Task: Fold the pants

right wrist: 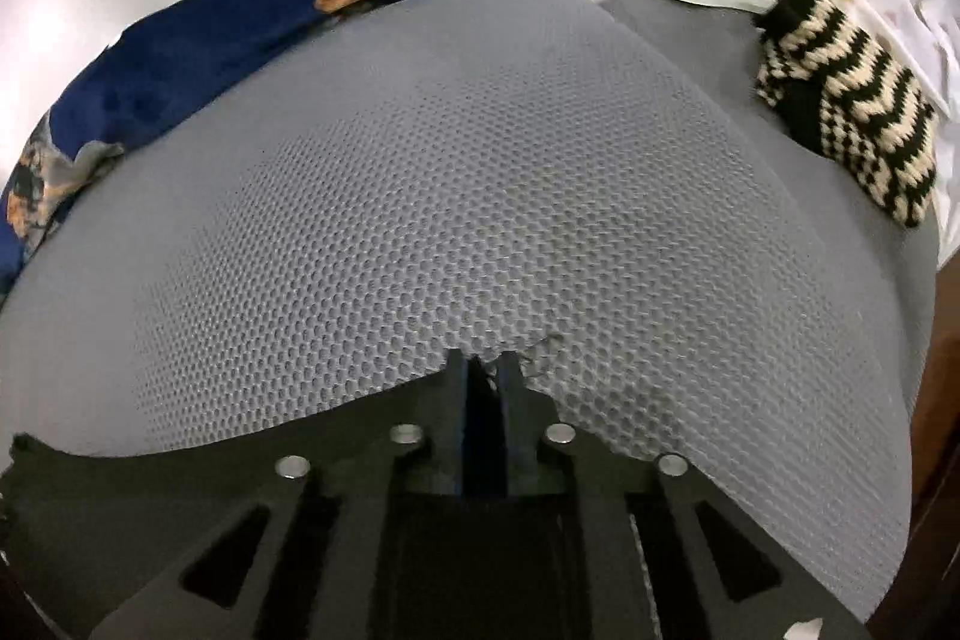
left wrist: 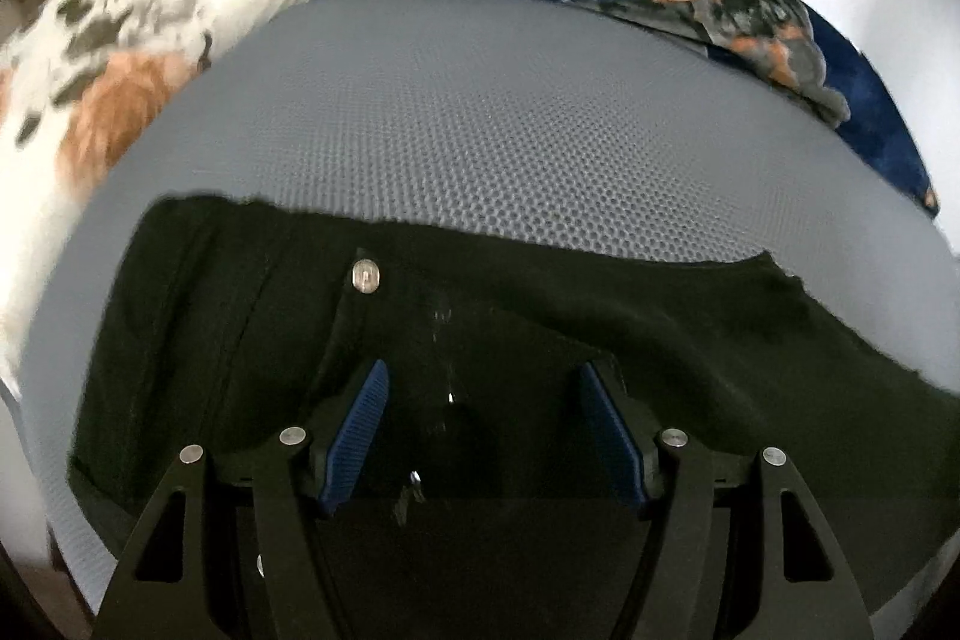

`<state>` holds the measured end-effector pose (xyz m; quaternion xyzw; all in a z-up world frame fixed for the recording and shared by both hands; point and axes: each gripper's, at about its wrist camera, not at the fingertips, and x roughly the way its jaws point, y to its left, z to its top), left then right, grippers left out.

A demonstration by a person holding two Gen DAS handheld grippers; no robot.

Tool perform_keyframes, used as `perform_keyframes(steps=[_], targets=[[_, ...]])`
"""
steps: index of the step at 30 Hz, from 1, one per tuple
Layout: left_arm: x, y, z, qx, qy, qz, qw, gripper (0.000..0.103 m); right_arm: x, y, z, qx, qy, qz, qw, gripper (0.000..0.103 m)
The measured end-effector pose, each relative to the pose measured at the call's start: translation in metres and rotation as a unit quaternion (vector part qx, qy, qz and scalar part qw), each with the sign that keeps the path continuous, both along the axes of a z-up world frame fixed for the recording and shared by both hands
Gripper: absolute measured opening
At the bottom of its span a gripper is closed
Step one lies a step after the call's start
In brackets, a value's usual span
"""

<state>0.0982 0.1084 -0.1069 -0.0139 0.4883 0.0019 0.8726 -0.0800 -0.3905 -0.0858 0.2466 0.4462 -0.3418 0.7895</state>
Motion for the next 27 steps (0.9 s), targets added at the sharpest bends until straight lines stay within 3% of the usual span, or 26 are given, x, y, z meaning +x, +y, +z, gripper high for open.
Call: perform_keyframes(steps=[3,8,15,20,23,27], targets=[[0.001,-0.008,0.003,0.023,0.001,-0.014,0.9996,0.067,-0.027,0.007,0.029,-0.004,-0.019,-0.007,1.0,0.021],[-0.013,-0.016,0.022,0.012,-0.021,-0.052,0.9983,0.067,-0.09,0.029,0.051,0.044,-0.024,-0.032,0.998,0.025],[-0.027,-0.041,0.035,0.003,-0.041,-0.119,0.992,0.067,-0.158,0.049,0.017,0.133,-0.014,-0.096,0.986,0.025],[-0.023,-0.049,0.031,0.003,-0.034,-0.128,0.9912,0.067,-0.163,0.056,-0.002,0.166,-0.034,-0.107,0.98,0.025],[-0.023,-0.049,0.029,0.004,-0.032,-0.125,0.9916,0.067,-0.159,0.057,-0.005,0.158,-0.036,-0.108,0.981,0.004],[-0.02,-0.041,0.026,0.017,-0.029,-0.114,0.993,0.067,-0.159,0.069,0.009,0.106,-0.027,-0.103,0.989,0.002]])
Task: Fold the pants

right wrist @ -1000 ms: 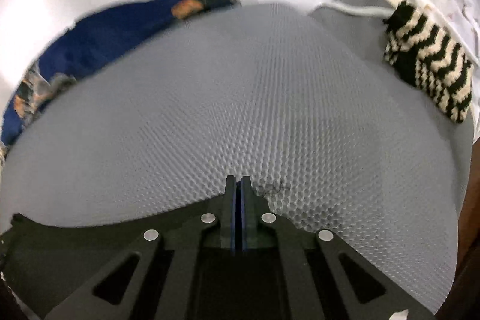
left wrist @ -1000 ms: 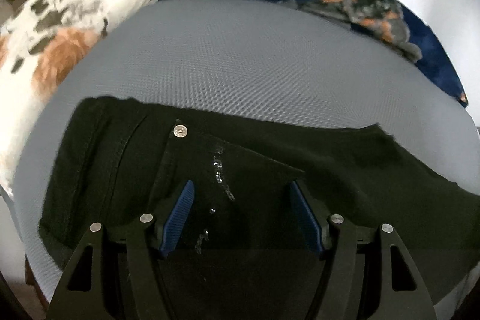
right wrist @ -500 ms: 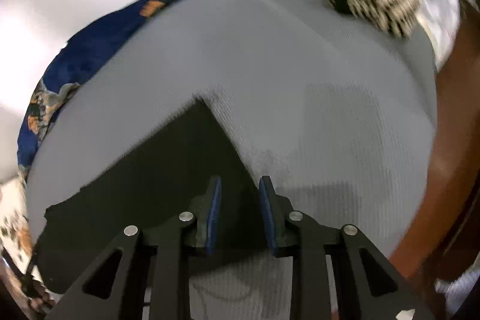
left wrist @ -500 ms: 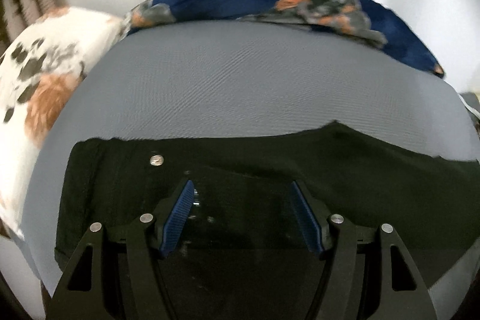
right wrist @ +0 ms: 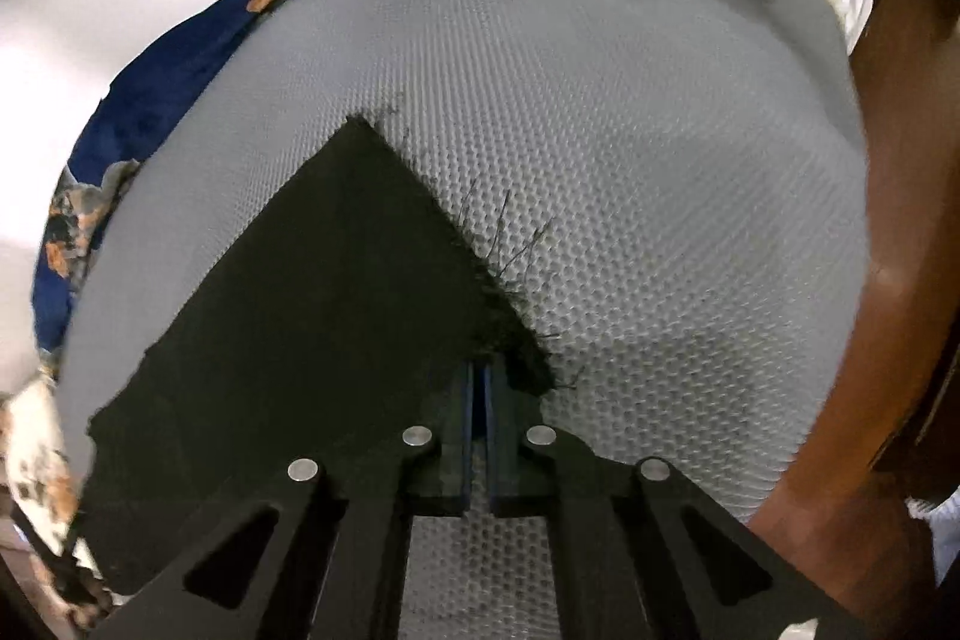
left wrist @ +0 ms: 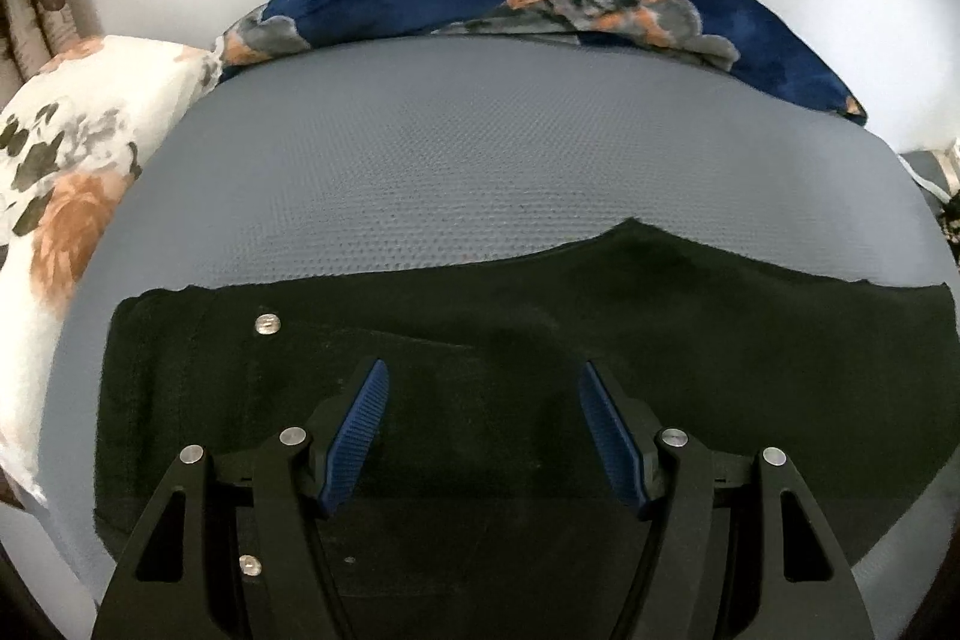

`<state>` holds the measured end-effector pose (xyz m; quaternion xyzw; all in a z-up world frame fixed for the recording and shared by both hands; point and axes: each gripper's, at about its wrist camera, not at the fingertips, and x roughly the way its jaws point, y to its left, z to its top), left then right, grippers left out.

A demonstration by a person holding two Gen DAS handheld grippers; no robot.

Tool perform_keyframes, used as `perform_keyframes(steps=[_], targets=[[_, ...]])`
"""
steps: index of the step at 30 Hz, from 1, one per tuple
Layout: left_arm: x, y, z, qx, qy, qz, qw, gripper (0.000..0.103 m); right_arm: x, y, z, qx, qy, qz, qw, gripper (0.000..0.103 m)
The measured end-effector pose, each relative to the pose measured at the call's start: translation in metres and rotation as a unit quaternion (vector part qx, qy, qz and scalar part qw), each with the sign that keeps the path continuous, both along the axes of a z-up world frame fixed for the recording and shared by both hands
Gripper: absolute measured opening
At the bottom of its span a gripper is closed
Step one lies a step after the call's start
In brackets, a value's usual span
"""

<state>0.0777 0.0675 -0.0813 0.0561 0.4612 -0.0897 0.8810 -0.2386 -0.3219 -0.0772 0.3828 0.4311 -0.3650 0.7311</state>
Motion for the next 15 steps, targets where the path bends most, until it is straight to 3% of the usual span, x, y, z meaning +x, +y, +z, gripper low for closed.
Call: perform_keyframes(steps=[2,5,7,8,11,13,15], targets=[[0.004,0.009,-0.006,0.006,0.009,0.017,0.9998,0.067,-0.001,0.003,-0.005,-0.013,0.019,-0.006,1.0,0.002],[0.017,0.03,-0.031,0.007,0.061,0.05,0.9969,0.067,0.0,0.003,-0.025,-0.008,0.04,-0.018,0.999,0.002],[0.018,0.034,-0.03,0.0,0.05,0.046,0.9977,0.067,0.004,0.001,-0.021,-0.004,0.055,-0.015,0.998,0.005],[0.017,0.032,-0.029,0.009,0.05,0.041,0.9979,0.067,0.004,0.0,-0.017,-0.003,0.059,-0.018,0.998,0.011],[0.015,0.031,-0.025,0.014,0.048,0.032,0.9983,0.067,0.014,0.003,0.01,-0.046,0.073,-0.013,0.996,0.013],[0.012,0.036,-0.018,-0.003,0.045,0.028,0.9986,0.067,0.037,0.013,0.036,-0.085,0.063,0.023,0.994,0.016],[0.006,0.041,-0.009,-0.006,0.025,0.023,0.9994,0.067,0.074,0.026,0.052,-0.092,0.035,0.081,0.992,0.024]])
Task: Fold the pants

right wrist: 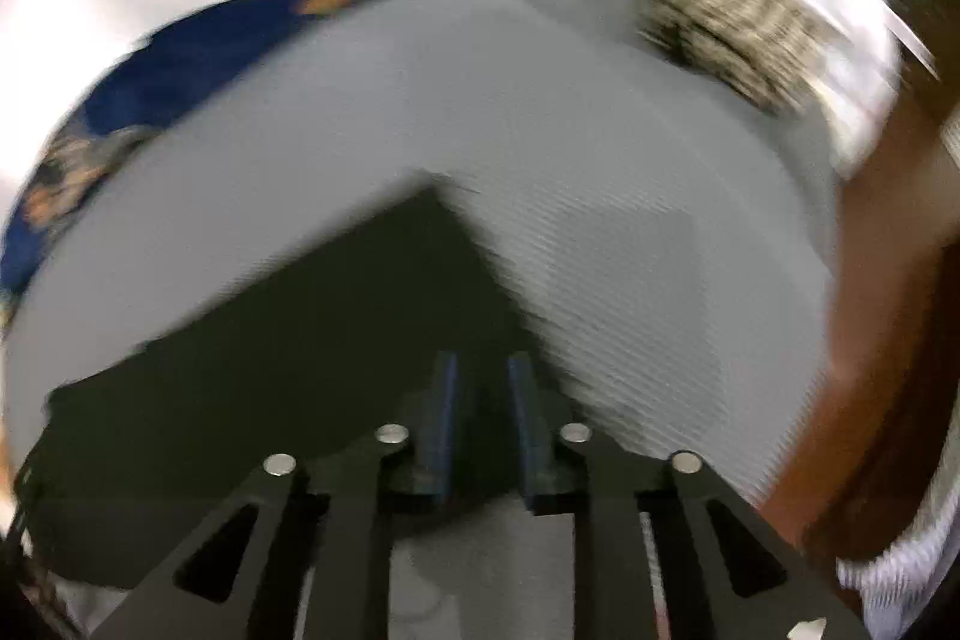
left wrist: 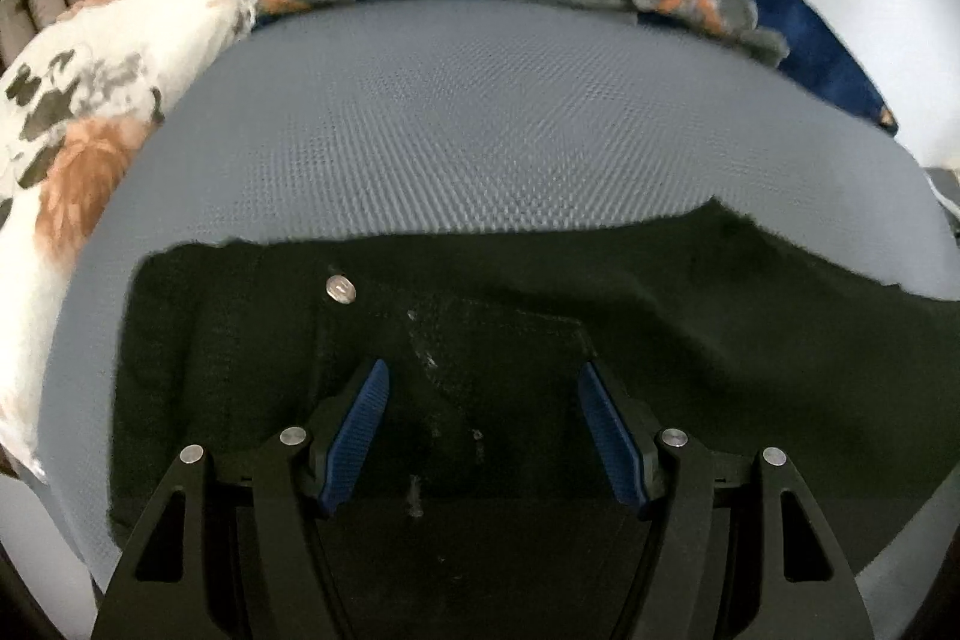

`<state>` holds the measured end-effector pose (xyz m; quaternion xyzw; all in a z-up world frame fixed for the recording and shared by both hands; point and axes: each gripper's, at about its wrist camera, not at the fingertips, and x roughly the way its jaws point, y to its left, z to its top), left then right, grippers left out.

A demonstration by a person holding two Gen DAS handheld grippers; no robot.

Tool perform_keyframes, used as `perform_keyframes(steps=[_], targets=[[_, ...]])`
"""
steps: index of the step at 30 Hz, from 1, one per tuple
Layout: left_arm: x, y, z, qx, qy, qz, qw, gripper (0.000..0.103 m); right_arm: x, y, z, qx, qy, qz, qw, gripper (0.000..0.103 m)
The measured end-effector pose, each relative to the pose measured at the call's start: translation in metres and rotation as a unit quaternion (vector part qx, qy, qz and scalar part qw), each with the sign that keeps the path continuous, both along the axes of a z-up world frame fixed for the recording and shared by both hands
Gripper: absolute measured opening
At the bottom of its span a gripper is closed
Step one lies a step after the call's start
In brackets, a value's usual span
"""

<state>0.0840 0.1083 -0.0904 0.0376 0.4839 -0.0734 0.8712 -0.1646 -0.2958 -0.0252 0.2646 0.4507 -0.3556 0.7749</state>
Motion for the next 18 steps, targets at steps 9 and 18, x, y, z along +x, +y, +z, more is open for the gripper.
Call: perform_keyframes(steps=[9,18], targets=[[0.002,0.023,-0.002,0.034,0.0,0.001,0.9994,0.067,0.225,0.133,-0.011,0.096,-0.043,0.367,0.924,0.039],[-0.001,0.037,-0.012,0.043,0.014,0.0,0.999,0.067,0.352,0.256,-0.067,0.11,0.024,0.545,0.831,0.039]])
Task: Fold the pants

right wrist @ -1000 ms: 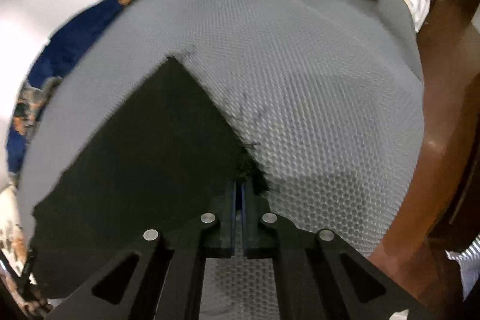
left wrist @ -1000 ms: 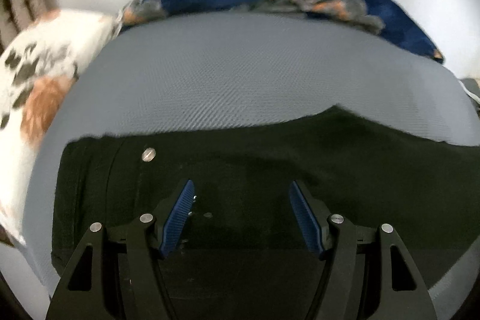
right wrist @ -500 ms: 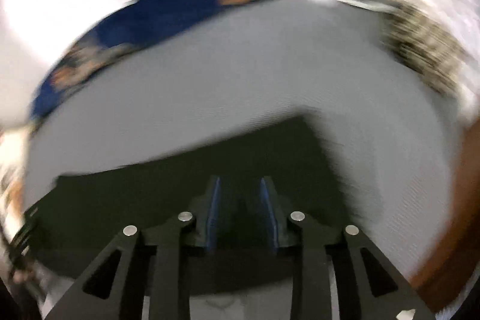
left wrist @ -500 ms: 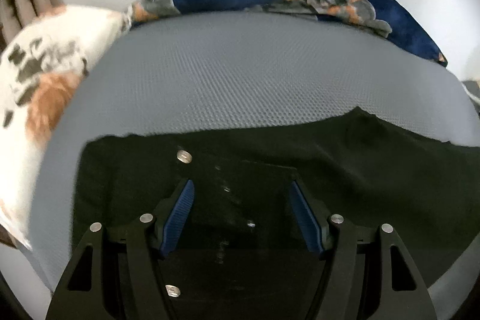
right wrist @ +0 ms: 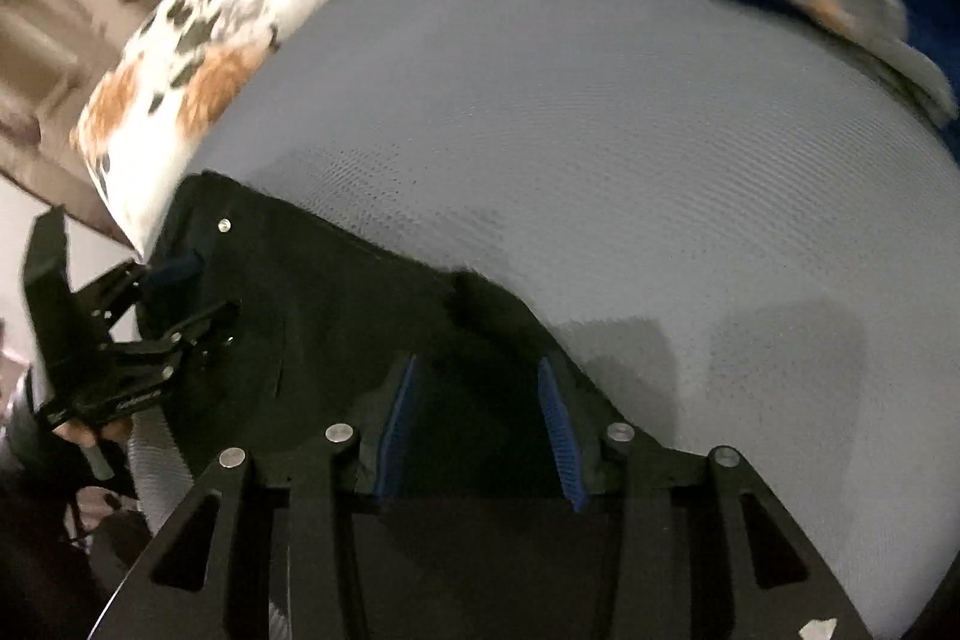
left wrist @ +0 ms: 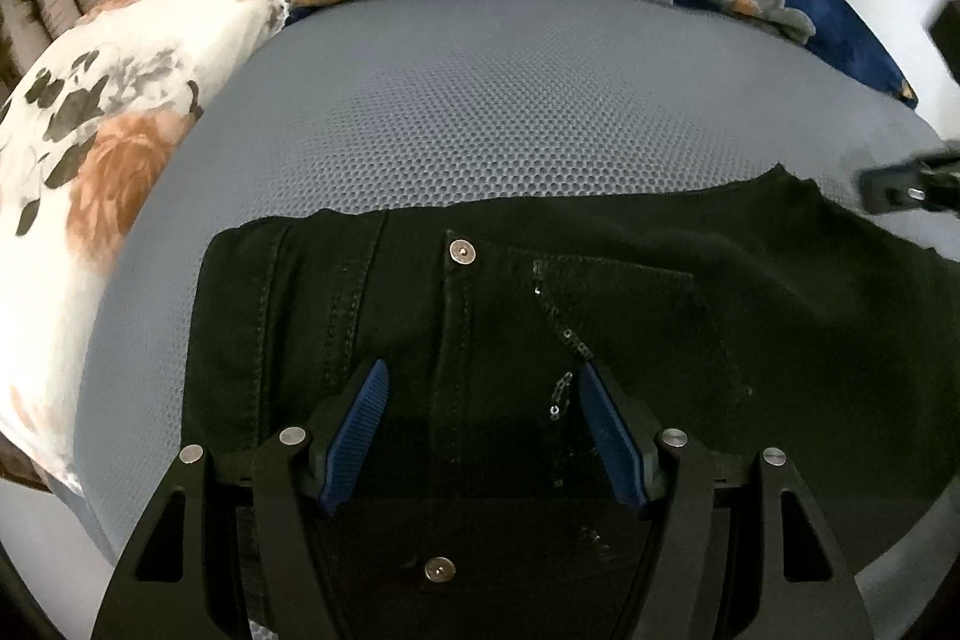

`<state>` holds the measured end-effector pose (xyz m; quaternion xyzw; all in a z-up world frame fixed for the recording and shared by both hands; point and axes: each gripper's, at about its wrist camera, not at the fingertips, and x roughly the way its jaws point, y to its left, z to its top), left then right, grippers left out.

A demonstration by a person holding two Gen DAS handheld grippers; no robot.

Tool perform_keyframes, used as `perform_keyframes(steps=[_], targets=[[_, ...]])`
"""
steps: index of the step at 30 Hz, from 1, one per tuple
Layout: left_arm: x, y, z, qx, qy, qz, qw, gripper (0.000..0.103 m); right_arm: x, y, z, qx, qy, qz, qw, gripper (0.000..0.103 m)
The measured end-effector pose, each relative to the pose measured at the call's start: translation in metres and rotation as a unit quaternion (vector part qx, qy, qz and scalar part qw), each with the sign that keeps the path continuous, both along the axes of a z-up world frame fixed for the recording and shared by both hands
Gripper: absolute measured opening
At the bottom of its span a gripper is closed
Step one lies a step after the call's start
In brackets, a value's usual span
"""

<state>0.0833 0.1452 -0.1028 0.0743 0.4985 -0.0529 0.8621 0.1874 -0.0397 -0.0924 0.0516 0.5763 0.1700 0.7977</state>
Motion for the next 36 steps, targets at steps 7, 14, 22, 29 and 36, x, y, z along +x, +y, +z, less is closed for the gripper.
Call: perform_keyframes(steps=[7,14,22,29,36], targets=[[0.003,0.0,-0.002,-0.001,0.0,0.007,1.0,0.068,0.022,0.018,-0.019,0.028,0.022,0.055,0.998,0.038],[0.005,-0.003,-0.002,0.006,0.0,0.011,0.9999,0.07,0.031,0.013,-0.019,-0.019,-0.016,0.015,1.0,0.005],[0.005,-0.005,-0.001,0.014,0.0,0.014,0.9998,0.07,0.029,0.014,-0.012,-0.056,-0.042,-0.034,0.997,0.032],[-0.002,-0.026,0.015,0.02,-0.019,0.019,0.9994,0.07,-0.031,-0.034,0.025,-0.08,-0.078,-0.095,0.989,0.035],[-0.002,-0.062,0.017,0.012,-0.019,0.0,0.9997,0.07,-0.101,-0.088,0.008,-0.117,-0.033,-0.143,0.982,0.035]])
